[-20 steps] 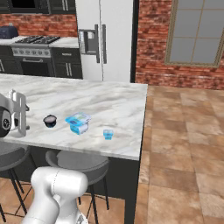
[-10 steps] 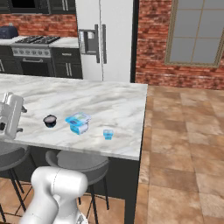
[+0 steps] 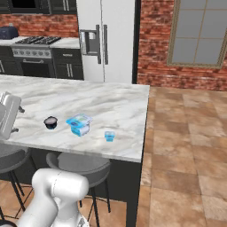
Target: Stack the yogurt containers by placing the smaller containers on top of the larger containers.
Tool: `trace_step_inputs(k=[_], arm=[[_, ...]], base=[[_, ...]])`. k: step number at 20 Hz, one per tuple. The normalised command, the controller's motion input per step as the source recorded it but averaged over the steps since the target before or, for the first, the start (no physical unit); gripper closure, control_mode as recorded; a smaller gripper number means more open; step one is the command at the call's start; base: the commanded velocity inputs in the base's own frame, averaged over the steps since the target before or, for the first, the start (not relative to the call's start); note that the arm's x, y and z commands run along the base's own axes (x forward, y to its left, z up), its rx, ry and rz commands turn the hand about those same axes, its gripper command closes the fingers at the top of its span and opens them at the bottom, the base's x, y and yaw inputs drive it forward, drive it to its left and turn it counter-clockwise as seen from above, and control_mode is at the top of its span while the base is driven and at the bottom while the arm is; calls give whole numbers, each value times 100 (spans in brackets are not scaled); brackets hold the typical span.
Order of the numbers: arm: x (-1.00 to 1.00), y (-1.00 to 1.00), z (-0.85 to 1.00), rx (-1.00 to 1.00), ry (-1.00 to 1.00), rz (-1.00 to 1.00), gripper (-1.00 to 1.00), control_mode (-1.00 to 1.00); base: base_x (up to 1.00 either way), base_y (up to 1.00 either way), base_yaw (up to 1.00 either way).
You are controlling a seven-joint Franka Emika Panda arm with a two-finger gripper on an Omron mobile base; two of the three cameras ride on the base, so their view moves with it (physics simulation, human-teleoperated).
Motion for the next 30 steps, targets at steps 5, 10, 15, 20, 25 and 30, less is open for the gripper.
trace_step_inputs(k=[5,10,15,20,25,30], arm=[[8,4,-13,8,-4,-5,-100,-100],[10,0,-19,14,0,-6,-100,-100],[17,10,-20,10,0,-3,-100,-100],[18,18,-20,2,-1,-4,-100,-100],[14,17,-16,0,-3,-5,-100,-100],[15,12,-11,0,0,-6,-100,-100]], base=[[0,0,0],[0,0,0],[0,0,0],[0,0,0],[0,0,0],[0,0,0]])
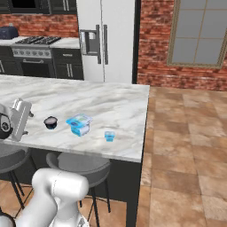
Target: Stack the yogurt containers by placing the smaller containers on top of the larger containers.
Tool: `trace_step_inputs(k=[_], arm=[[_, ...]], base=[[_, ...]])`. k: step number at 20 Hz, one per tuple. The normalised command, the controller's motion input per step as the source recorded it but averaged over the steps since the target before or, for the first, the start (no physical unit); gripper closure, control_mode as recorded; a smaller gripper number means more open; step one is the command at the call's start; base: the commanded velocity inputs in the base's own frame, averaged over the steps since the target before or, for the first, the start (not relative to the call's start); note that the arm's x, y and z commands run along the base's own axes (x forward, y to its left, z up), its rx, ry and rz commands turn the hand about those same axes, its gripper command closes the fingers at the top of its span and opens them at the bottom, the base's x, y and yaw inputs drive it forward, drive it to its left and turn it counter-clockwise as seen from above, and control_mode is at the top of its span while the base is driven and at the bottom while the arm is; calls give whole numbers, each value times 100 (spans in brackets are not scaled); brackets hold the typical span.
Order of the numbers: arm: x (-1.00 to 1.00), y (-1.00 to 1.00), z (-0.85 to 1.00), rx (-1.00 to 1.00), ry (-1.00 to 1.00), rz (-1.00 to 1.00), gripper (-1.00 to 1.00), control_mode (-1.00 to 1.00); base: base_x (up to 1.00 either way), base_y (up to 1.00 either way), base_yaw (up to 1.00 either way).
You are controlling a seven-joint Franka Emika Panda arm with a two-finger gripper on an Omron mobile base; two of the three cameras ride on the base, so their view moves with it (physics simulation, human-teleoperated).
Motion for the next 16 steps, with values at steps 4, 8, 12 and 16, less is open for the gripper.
trace_step_inputs(k=[4,8,12,16], arm=[[16,14,-11,0,0,-6,-100,-100],[18,21,-11,0,0,-5,-100,-100],[17,28,-8,0,0,-3,-100,-100],[15,22,-8,1,0,-1,-100,-100]], base=[[0,0,0],[0,0,0],[0,0,0],[0,0,0]])
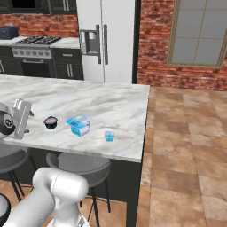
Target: Stack the yogurt containers by placing the smaller containers on top of the larger containers.
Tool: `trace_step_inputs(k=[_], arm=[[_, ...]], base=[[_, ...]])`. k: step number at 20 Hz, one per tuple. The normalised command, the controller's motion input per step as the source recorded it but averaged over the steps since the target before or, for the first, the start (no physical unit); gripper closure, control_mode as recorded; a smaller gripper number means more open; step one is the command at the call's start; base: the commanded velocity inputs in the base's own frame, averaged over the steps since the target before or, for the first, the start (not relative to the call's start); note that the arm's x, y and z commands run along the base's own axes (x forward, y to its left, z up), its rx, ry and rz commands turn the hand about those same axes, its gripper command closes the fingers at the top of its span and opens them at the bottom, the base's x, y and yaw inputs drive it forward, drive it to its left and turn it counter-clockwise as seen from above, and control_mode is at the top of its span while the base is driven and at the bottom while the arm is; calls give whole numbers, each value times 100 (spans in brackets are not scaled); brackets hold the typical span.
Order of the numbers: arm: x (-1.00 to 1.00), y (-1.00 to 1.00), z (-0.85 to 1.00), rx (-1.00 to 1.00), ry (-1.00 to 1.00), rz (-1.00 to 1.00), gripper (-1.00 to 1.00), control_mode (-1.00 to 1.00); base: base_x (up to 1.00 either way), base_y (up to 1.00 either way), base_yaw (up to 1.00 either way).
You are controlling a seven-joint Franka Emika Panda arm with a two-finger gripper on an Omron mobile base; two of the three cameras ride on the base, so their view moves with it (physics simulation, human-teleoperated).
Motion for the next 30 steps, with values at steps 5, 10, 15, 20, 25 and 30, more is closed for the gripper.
trace_step_inputs(k=[5,10,15,20,25,30], arm=[[10,14,-4,3,0,-1,-100,-100],[11,14,-6,2,0,-3,-100,-100],[17,10,-11,2,0,-3,-100,-100],[18,6,-13,3,0,-3,-100,-100],[15,6,-13,6,0,-4,-100,-100],[12,10,-16,9,0,-5,-100,-100]], base=[[0,0,0],[0,0,0],[0,0,0],[0,0,0],[0,0,0],[0,0,0]])
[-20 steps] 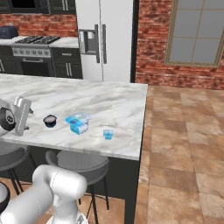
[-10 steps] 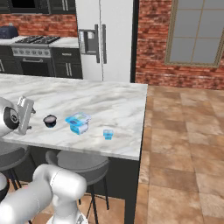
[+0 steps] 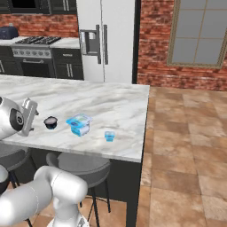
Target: Stack the yogurt containers by placing the smaller containers on top of the larger containers.
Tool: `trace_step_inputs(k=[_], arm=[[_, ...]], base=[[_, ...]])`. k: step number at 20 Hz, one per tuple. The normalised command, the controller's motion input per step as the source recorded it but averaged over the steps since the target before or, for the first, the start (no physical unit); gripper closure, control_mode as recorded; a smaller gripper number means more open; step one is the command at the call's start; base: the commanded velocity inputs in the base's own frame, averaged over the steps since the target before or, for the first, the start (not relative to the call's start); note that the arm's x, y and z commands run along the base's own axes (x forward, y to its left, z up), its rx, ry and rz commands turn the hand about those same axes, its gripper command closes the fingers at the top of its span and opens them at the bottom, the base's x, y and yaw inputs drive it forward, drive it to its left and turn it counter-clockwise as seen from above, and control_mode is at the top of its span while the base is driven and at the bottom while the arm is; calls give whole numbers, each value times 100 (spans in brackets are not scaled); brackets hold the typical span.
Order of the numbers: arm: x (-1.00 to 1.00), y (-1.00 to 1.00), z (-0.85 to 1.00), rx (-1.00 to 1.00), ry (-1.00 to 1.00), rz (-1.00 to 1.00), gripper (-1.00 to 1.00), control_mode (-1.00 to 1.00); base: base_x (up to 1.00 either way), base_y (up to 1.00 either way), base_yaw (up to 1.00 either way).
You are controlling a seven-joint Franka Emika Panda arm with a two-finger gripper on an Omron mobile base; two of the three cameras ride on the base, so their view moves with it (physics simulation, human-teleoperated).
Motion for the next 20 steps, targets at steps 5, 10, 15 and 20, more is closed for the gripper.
trace_step_inputs(k=[5,10,15,20], arm=[[5,8,-16,10,0,-6,-100,-100],[6,9,-13,6,0,-6,-100,-100],[2,8,-4,0,0,-7,-100,-100],[0,17,0,0,-2,-10,-100,-100]], base=[[0,0,0],[0,0,0],[0,0,0],[0,0,0]])
